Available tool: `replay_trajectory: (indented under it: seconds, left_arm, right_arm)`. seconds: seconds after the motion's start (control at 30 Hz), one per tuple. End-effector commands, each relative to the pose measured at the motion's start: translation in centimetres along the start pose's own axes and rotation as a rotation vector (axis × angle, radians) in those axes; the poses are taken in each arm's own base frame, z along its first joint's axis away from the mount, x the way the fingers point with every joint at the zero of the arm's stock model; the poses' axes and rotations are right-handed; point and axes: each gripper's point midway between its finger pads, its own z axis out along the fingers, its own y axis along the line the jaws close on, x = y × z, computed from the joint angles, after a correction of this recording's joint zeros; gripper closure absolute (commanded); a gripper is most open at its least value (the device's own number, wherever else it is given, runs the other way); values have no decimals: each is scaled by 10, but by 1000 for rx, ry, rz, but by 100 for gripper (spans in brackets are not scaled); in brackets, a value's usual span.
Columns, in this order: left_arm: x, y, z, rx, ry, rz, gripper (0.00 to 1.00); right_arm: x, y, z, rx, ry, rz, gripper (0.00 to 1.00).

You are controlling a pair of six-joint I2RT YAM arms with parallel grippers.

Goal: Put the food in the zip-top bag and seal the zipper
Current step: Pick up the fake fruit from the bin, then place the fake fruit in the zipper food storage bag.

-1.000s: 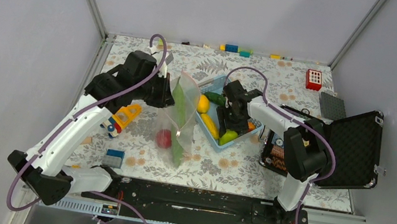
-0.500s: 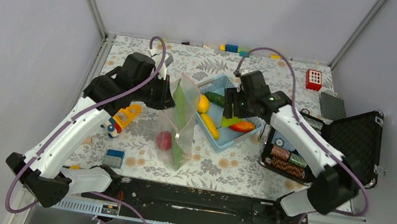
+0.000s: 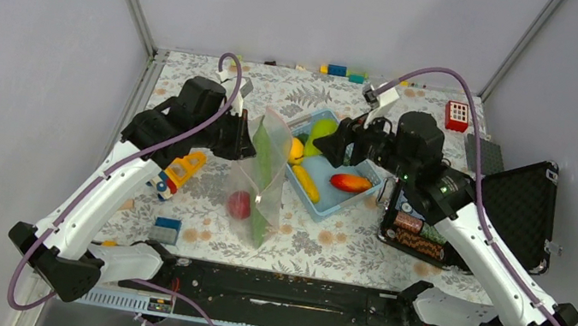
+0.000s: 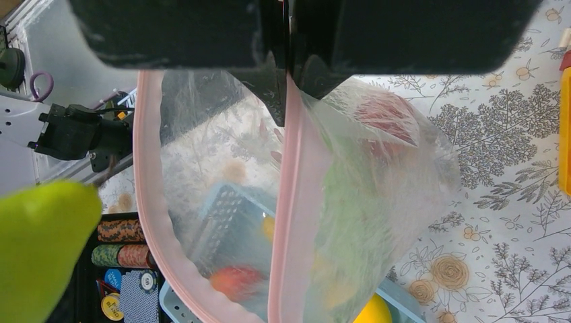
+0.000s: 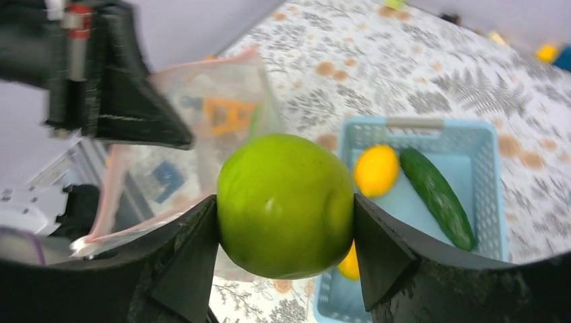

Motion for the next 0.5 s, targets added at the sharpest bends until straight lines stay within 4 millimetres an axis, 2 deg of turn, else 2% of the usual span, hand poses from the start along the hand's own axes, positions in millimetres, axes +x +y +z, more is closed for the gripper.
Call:
replay_trajectory:
  seconds: [0.0,0.33,0.47]
  left_arm:
    - [-11,-13,-7,70,-56,15,100]
    - [-11,-15,-7,79,-51,10,100]
    - [-10,-16,-6,86,-42,10,100]
  right_arm:
    - [-37,54,0,-171,-109,-188,66]
    - [-59,78,33,-178,-141,-406,66]
    - [-35,89,52,-220,-67,-547,65]
